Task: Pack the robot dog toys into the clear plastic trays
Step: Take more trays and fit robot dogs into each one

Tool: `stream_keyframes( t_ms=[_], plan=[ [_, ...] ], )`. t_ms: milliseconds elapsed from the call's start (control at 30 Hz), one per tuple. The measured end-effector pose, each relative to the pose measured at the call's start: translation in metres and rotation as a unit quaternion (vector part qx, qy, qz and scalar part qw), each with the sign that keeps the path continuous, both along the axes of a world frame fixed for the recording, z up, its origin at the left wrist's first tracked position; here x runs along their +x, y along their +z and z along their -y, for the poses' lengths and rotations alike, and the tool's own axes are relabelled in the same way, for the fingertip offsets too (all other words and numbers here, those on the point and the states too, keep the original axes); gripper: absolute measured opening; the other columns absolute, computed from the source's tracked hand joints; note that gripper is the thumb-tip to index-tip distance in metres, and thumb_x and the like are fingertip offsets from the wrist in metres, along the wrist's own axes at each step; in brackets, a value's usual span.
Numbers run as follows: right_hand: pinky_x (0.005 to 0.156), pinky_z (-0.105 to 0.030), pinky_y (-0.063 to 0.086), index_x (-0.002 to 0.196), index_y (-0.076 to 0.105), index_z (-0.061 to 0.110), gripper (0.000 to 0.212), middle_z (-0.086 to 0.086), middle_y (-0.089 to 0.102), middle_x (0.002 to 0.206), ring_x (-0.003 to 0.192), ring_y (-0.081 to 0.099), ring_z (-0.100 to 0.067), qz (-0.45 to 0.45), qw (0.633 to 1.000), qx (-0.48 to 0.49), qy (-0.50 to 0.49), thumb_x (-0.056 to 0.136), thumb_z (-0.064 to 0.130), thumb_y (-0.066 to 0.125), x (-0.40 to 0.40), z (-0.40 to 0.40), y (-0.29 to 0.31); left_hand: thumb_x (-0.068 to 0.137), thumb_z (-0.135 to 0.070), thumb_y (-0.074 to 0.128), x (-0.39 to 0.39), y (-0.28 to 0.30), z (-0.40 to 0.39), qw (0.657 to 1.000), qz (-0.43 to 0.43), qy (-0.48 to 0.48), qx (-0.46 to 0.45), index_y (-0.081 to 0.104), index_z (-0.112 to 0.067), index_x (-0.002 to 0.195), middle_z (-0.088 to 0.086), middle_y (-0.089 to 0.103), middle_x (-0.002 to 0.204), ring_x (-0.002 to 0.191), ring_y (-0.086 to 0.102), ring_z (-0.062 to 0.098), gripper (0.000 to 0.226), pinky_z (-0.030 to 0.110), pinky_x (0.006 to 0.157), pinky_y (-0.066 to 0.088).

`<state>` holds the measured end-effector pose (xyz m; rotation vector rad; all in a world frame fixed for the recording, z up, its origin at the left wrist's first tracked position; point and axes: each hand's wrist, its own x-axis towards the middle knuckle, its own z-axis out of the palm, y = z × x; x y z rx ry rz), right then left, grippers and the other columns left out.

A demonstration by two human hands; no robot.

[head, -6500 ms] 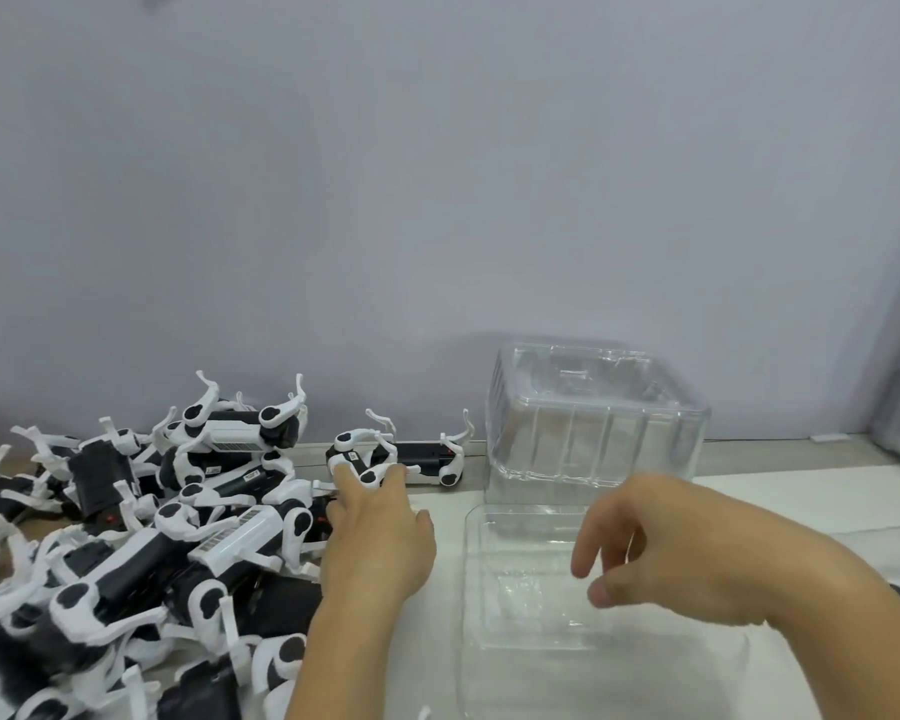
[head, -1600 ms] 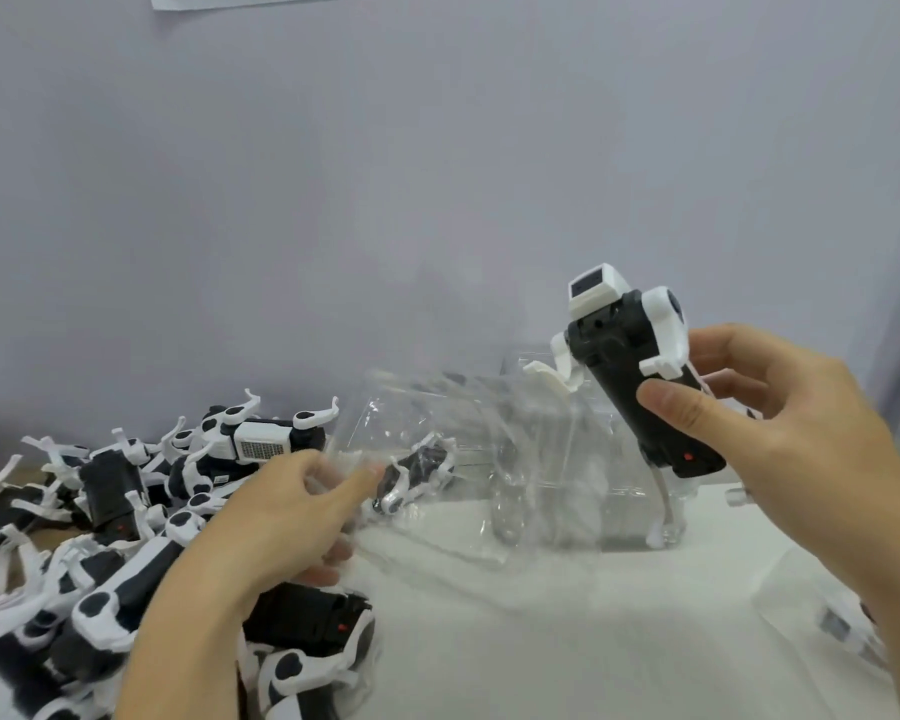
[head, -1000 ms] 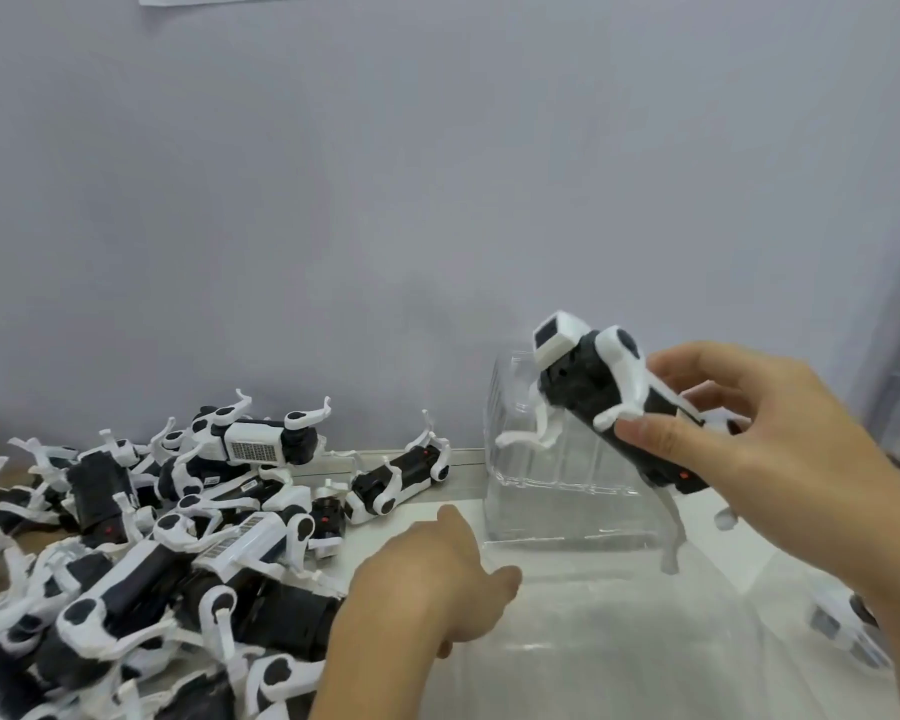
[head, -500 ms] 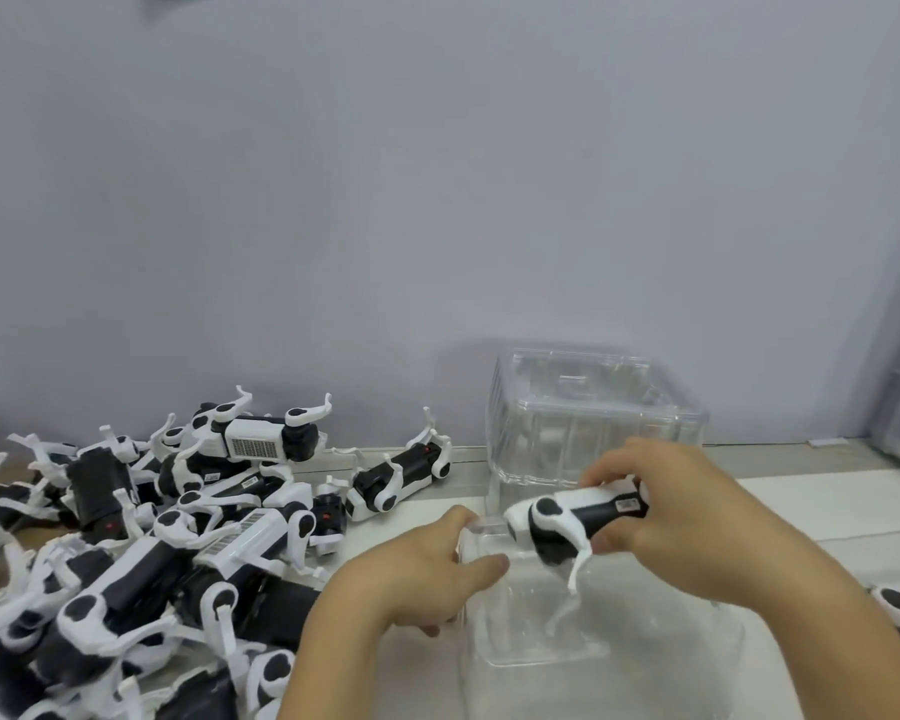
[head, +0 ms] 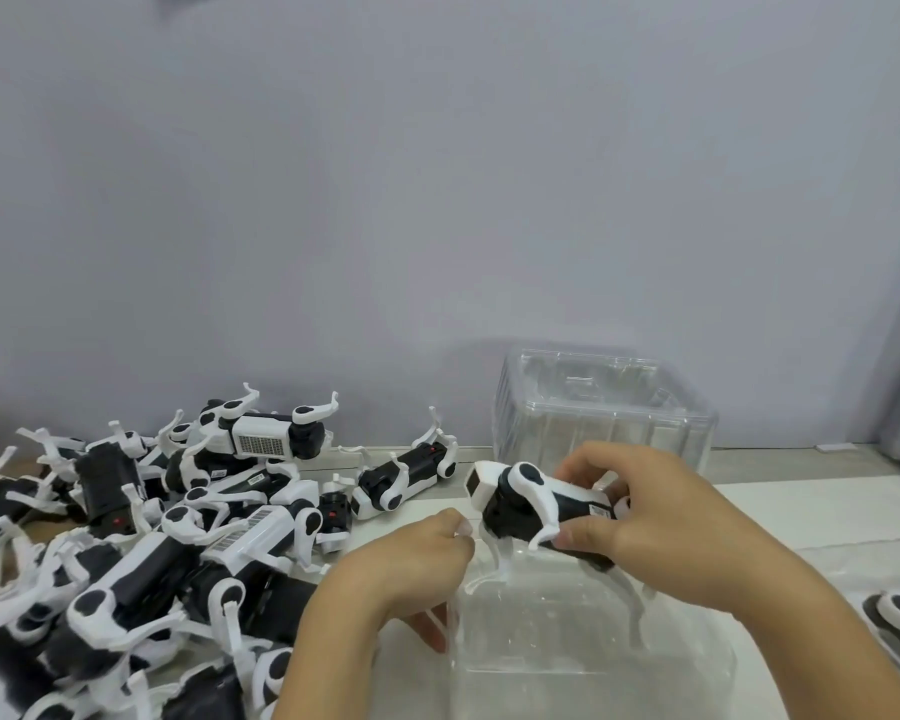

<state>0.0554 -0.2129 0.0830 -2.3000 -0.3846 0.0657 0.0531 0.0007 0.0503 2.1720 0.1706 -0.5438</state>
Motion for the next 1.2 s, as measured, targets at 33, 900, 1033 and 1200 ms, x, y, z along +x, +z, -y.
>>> stream_keyframes(
  t_ms=[33,900,1033,1200],
  plan=[
    [0.056,-0.019,0.051,0.085,0.066,0.036,0.023,0.021,0.066,0.081,0.063,0.066,-0.007,-0.014,1.000,-0.009,0.004,0.074,0.027,0.085,-0.001,0.000,-0.001,0.102,-0.023,0.029,0.000,0.000,0.000,1.000,-0.001,-0.001,-0.001,0.050,-0.024,0.127,0.015,0.062,0.111,0.077,0.066,0.026,0.033,0.041,0.078,0.061],
    [0.071,-0.025,0.049,0.082,0.061,0.039,0.032,0.018,0.057,0.093,0.082,0.054,-0.002,0.041,0.978,-0.203,-0.028,0.068,0.020,0.081,-0.003,-0.009,-0.005,0.094,-0.027,0.048,-0.003,0.005,0.000,0.996,-0.002,-0.080,0.025,0.034,-0.024,0.147,0.003,0.055,0.118,0.102,0.069,0.021,0.055,0.036,0.084,0.060],
    [0.062,-0.022,0.046,0.081,0.063,0.039,0.031,0.018,0.056,0.093,0.076,0.055,-0.002,0.012,0.979,-0.203,-0.023,0.064,0.026,0.087,-0.002,-0.007,-0.006,0.093,-0.027,0.047,-0.004,0.006,-0.001,0.996,0.003,-0.081,0.028,0.033,-0.025,0.148,0.002,0.056,0.117,0.102,0.069,0.022,0.056,0.035,0.087,0.059],
    [0.063,-0.022,0.049,0.082,0.065,0.040,0.032,0.016,0.059,0.093,0.074,0.059,-0.005,-0.012,0.981,-0.195,-0.017,0.063,0.028,0.088,0.000,-0.007,-0.012,0.093,-0.028,0.047,-0.004,0.006,-0.001,0.997,0.001,-0.077,0.020,0.035,-0.025,0.146,0.001,0.056,0.113,0.097,0.068,0.018,0.055,0.034,0.085,0.060]
  ],
)
